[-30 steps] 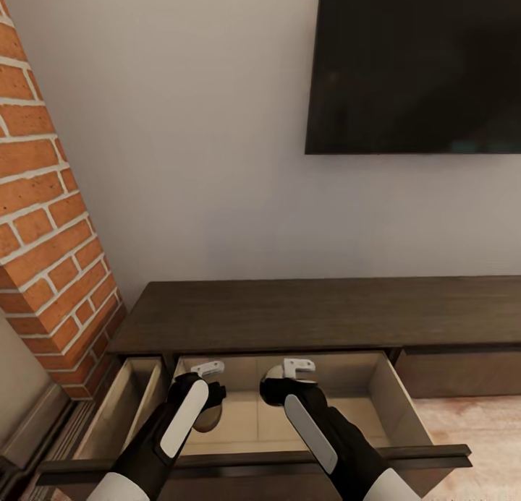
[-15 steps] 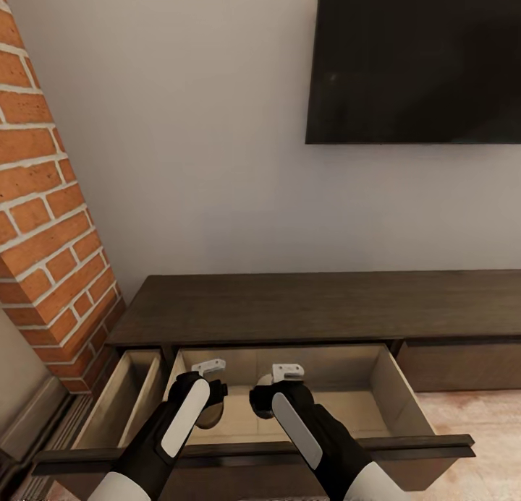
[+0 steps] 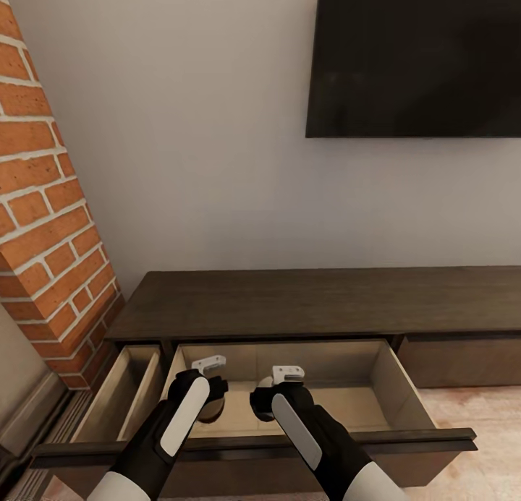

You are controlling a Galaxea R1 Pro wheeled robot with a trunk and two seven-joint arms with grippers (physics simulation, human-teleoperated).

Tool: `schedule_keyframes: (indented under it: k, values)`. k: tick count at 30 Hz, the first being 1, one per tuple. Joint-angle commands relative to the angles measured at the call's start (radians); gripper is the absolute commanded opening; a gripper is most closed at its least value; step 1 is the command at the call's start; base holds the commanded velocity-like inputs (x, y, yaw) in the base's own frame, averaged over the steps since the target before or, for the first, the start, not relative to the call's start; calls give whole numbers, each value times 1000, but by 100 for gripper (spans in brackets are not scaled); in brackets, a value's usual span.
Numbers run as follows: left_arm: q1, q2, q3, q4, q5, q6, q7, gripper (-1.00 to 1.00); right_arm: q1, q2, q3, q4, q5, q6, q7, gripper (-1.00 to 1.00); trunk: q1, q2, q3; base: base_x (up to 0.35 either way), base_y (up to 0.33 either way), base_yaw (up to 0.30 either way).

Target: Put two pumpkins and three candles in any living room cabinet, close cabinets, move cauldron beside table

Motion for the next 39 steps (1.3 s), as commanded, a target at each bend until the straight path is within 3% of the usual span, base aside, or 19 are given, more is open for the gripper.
schedule_keyframes:
  k: [1, 17, 34, 39]
  values:
    - [-1, 0, -2, -3, 9, 1, 11, -100, -1, 0, 2, -1, -10, 1, -12, -100, 0, 0, -1, 0, 0, 0]
    - [-1, -1, -24, -5, 12, 4, 9, -100, -1, 0, 2, -1, -10, -3, -12, -100, 0, 0, -1, 106, 0, 0]
    - [-1, 0, -45, -7, 16, 4, 9, -100, -1, 0, 2, 0, -10, -6, -11, -100, 0, 0, -1, -11, -8, 0]
    - [-1, 1, -45, -7, 19, 4, 9, -100, -1, 0, 2, 0, -10, -6, -12, -100, 6, -9, -20, 0, 0, 0]
